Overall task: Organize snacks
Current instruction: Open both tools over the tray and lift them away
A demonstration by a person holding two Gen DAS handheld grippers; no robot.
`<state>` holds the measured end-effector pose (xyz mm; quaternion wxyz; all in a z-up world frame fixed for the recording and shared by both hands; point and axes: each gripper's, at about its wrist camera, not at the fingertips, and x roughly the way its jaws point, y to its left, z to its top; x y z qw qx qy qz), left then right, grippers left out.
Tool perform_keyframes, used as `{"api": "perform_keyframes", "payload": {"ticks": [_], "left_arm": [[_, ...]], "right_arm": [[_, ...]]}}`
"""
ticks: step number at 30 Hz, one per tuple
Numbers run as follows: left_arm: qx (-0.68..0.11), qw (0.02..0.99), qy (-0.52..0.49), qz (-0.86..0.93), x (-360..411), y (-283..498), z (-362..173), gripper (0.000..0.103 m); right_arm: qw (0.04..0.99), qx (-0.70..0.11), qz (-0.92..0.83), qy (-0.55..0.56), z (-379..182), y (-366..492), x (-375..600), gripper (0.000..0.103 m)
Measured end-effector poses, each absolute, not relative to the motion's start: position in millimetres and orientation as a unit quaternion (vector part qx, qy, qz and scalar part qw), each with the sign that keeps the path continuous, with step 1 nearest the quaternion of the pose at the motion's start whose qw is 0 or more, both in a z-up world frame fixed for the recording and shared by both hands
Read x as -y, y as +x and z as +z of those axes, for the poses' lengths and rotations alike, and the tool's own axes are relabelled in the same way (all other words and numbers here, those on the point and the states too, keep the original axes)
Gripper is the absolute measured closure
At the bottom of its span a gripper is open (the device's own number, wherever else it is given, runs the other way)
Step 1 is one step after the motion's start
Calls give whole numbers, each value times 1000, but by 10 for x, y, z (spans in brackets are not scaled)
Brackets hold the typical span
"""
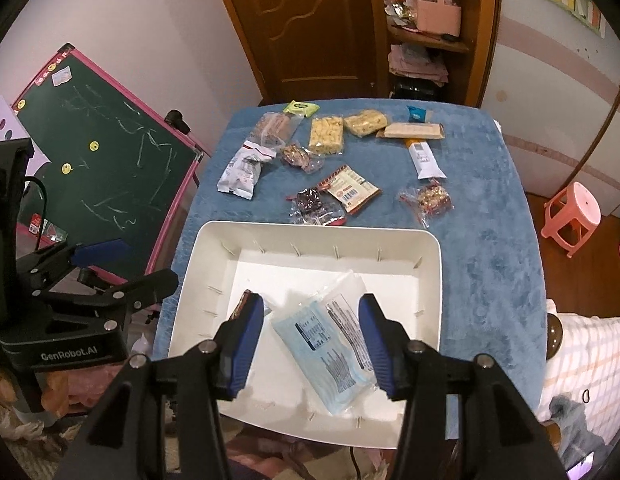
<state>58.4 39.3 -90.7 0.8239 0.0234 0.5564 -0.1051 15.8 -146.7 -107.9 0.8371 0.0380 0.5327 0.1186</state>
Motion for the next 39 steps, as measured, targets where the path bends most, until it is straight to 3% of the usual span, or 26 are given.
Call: {"api": "perform_keyframes", "payload": {"ticks": [24,32,39], "left_arm": [[-543,834,23,-95,-343,831,-707,17],[-488,871,28,-41,-573,1325,-278,17],[-444,896,25,-3,-822,1814,-32,7]], "right_arm": [[848,-514,114,64,-857,394,1699,53],[873,-476,90,53,-544,784,1925,53],[898,-436,54,38,-315,1220,2190,40]]}}
